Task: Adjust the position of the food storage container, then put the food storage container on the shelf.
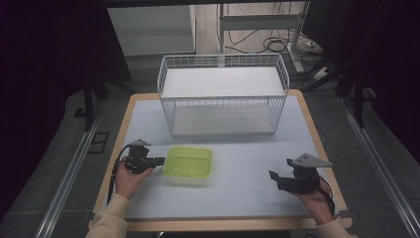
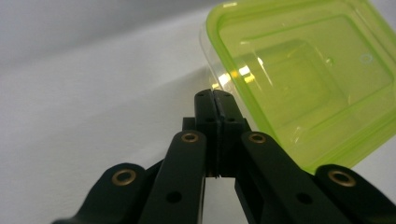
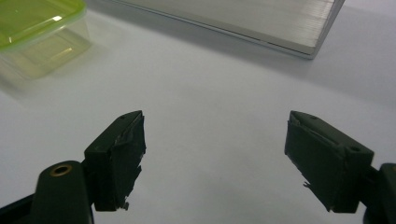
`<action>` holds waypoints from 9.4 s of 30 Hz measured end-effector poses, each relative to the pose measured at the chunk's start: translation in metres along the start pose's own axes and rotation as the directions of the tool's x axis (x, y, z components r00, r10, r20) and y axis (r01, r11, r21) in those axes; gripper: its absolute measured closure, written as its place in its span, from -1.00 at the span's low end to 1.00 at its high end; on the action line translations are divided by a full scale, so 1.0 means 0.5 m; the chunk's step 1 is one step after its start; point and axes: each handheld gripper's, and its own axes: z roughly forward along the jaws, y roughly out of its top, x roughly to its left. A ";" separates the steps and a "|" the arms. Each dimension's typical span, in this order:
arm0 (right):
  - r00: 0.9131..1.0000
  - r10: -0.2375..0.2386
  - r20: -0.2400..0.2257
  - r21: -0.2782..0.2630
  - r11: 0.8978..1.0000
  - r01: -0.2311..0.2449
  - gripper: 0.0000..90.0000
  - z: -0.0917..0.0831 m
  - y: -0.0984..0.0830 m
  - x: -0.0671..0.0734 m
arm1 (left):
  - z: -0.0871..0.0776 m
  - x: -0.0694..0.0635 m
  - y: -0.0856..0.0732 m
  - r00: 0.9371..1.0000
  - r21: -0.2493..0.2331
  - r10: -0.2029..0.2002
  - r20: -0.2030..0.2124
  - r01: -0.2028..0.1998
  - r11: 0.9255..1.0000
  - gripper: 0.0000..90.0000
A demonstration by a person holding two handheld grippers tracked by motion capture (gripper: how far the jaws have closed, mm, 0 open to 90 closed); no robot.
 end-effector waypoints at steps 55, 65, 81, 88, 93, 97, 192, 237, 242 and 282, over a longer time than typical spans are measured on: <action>0.999 0.018 -0.045 0.016 1.000 -0.017 -0.55 0.016 0.000 0.000 | -0.002 -0.072 0.040 0.994 -0.100 0.003 0.113 0.008 0.995 0.96; 0.998 -0.002 -0.055 0.015 1.000 0.003 -0.56 0.011 -0.003 0.014 | -0.027 -0.085 0.040 0.989 -0.133 -0.031 0.147 0.051 0.990 0.05; 0.980 0.133 -0.151 0.039 0.991 -0.128 -0.56 0.054 0.031 0.007 | -0.020 -0.083 0.036 0.978 -0.102 -0.068 0.197 0.089 0.991 -0.15; 0.949 0.209 -0.236 0.065 0.978 -0.199 -0.53 0.072 0.073 0.011 | -0.014 -0.077 0.044 0.972 -0.095 -0.106 0.209 0.128 0.987 -0.16; 0.929 0.249 -0.274 0.112 0.968 -0.226 -0.45 0.094 0.078 0.016 | 0.015 -0.082 0.057 0.954 -0.069 -0.158 0.255 0.181 0.981 -0.16; 0.898 0.301 -0.320 0.137 0.953 -0.271 -0.38 0.114 0.088 0.010 | 0.037 -0.088 0.066 0.947 -0.052 -0.166 0.275 0.187 0.981 -0.15; 0.865 0.245 -0.437 0.001 0.962 -0.272 0.81 0.020 0.322 0.032 | -0.101 -0.162 0.214 0.912 -0.240 -0.006 0.411 0.115 0.964 0.82; 0.894 0.211 -0.396 -0.060 0.965 -0.255 0.80 -0.006 0.468 0.005 | -0.159 -0.146 0.360 0.910 -0.275 0.032 0.414 0.092 0.957 0.82; 0.894 0.223 -0.389 -0.059 0.962 -0.265 0.80 0.003 0.484 -0.008 | -0.158 -0.145 0.379 0.914 -0.275 0.035 0.404 0.085 0.958 0.82; 0.912 0.295 -0.286 -0.032 0.948 -0.317 0.78 0.128 0.544 -0.086 | -0.078 -0.091 0.503 0.954 -0.208 -0.033 0.299 0.099 0.973 0.80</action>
